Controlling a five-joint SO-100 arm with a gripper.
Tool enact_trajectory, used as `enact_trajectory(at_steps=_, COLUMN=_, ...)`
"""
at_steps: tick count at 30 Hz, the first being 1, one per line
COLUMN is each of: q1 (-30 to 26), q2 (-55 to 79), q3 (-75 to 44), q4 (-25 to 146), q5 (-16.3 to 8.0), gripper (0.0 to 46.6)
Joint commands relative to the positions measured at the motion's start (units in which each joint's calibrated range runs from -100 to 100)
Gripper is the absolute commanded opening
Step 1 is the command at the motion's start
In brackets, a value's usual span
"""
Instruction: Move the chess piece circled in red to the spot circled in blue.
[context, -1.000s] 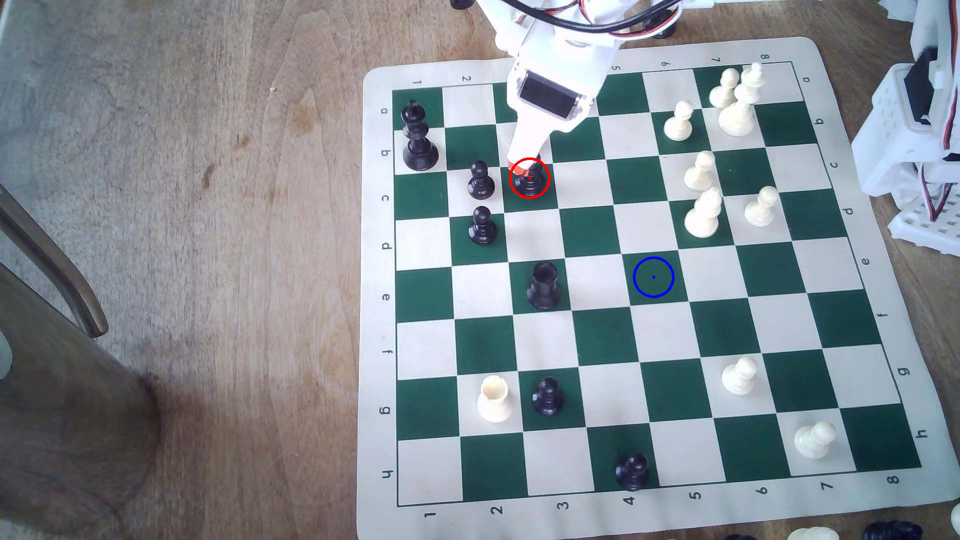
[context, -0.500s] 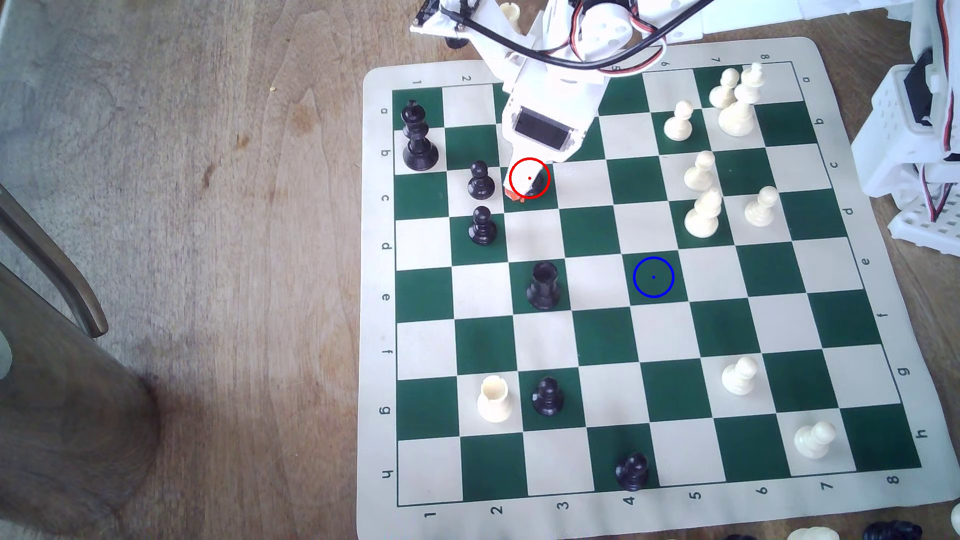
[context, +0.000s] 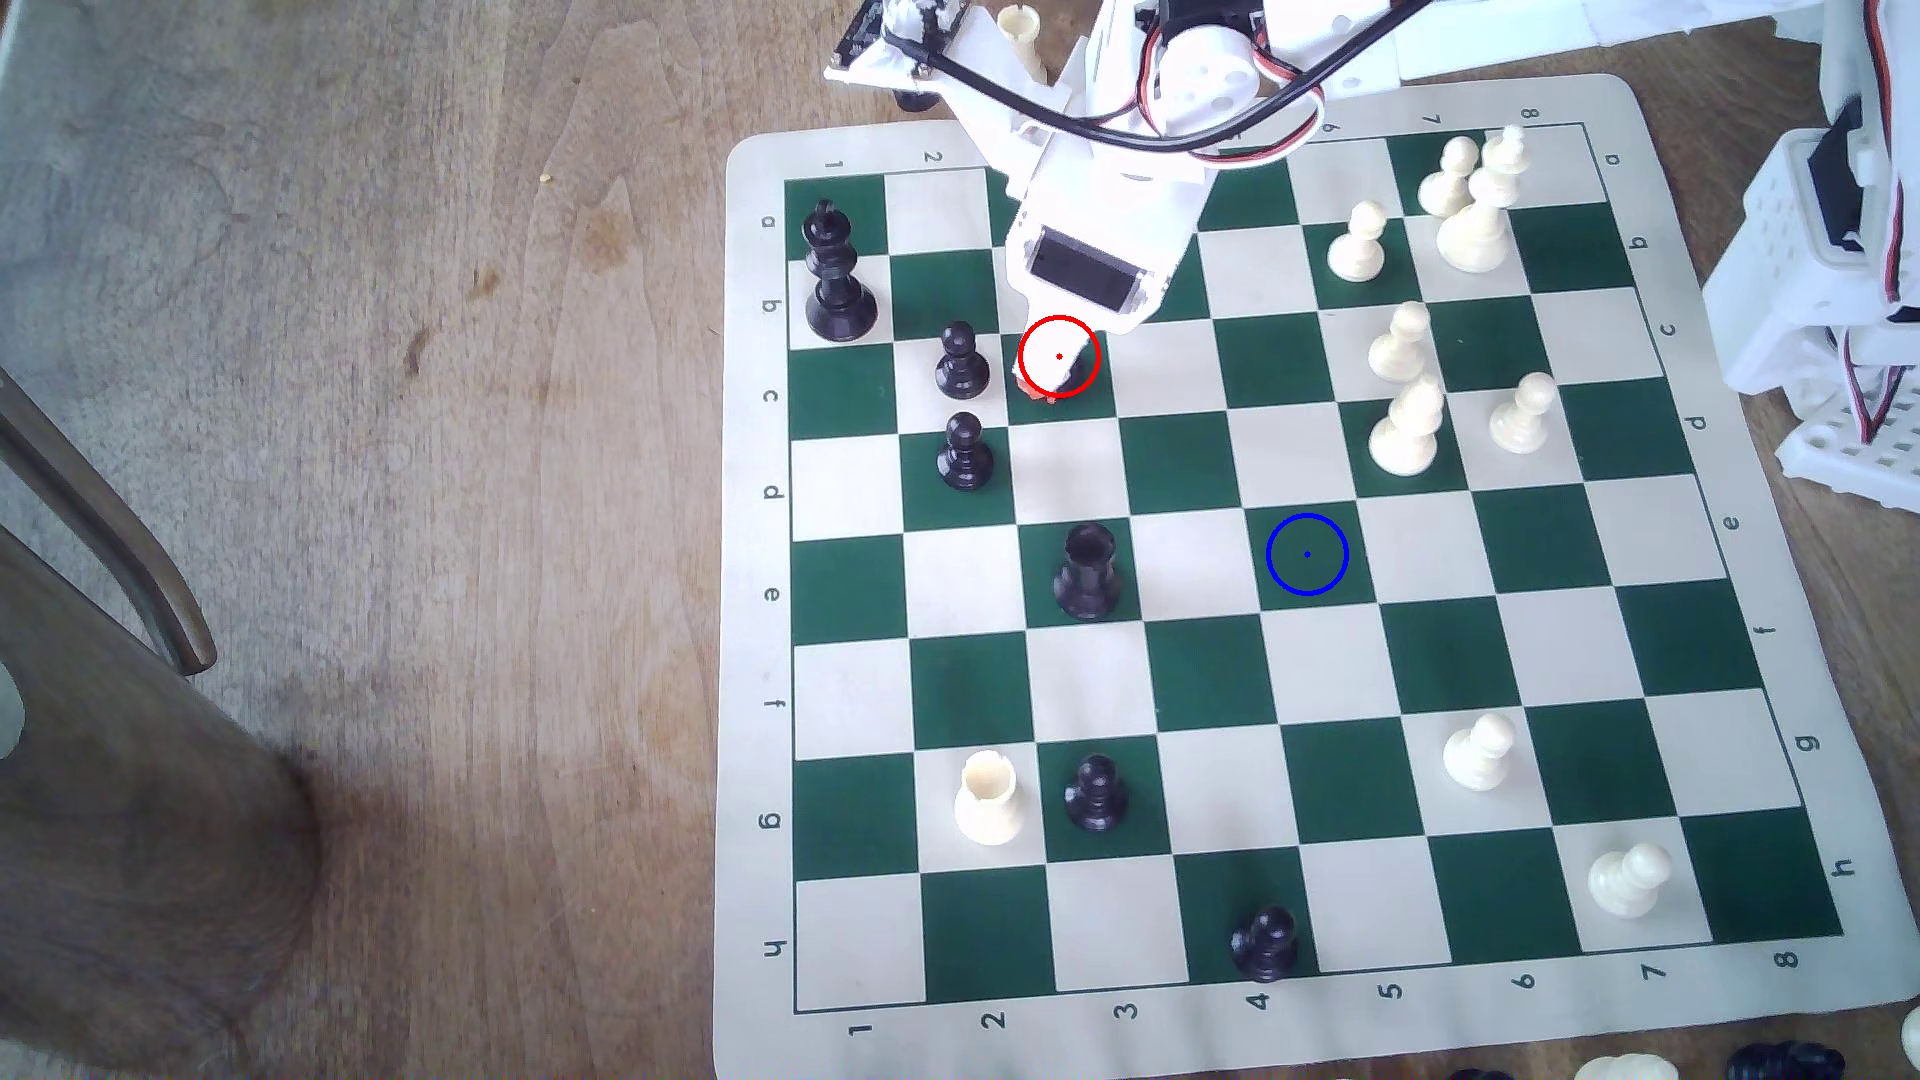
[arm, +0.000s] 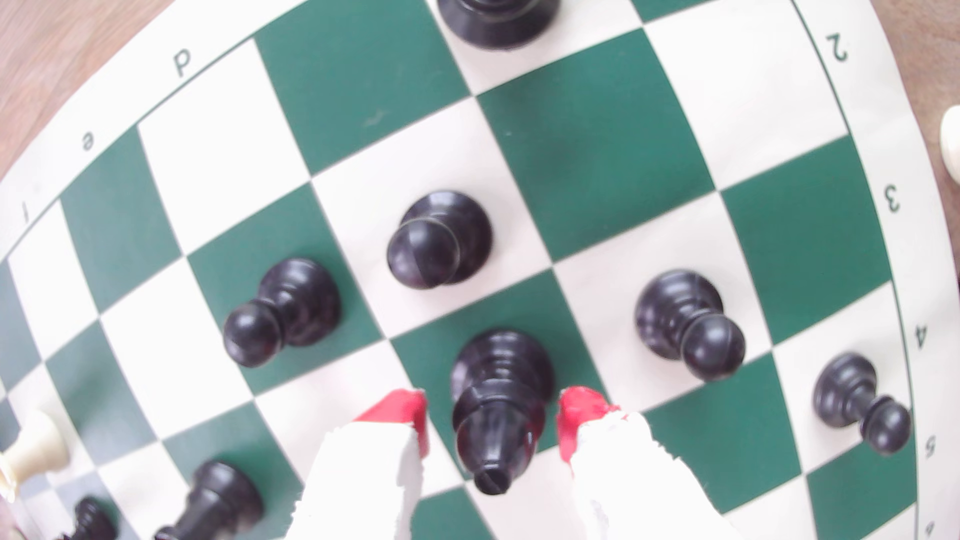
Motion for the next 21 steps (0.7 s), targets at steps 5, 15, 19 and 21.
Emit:
enact_trajectory(at_steps=5, q1=0.63, q2=-1.78, q3=-0.77, q4=-0.64, q5=0.00, gripper=1.0)
enact_trajectory(at_steps=15, q1=-0.15, q2=-6.02, q3=-4.85, q4=3.13, q5=-0.24, gripper=0.3)
enact_trajectory(at_steps=19, q1=-0.94, q2=-9.51, q3=-13.10, q4=9.52, q5=-0.83, gripper=0.3)
enact_trajectory(at_steps=21, q1=-1.48, q2=-11.54, q3=-15.09, q4=11.24, q5=-1.07, gripper=0.3)
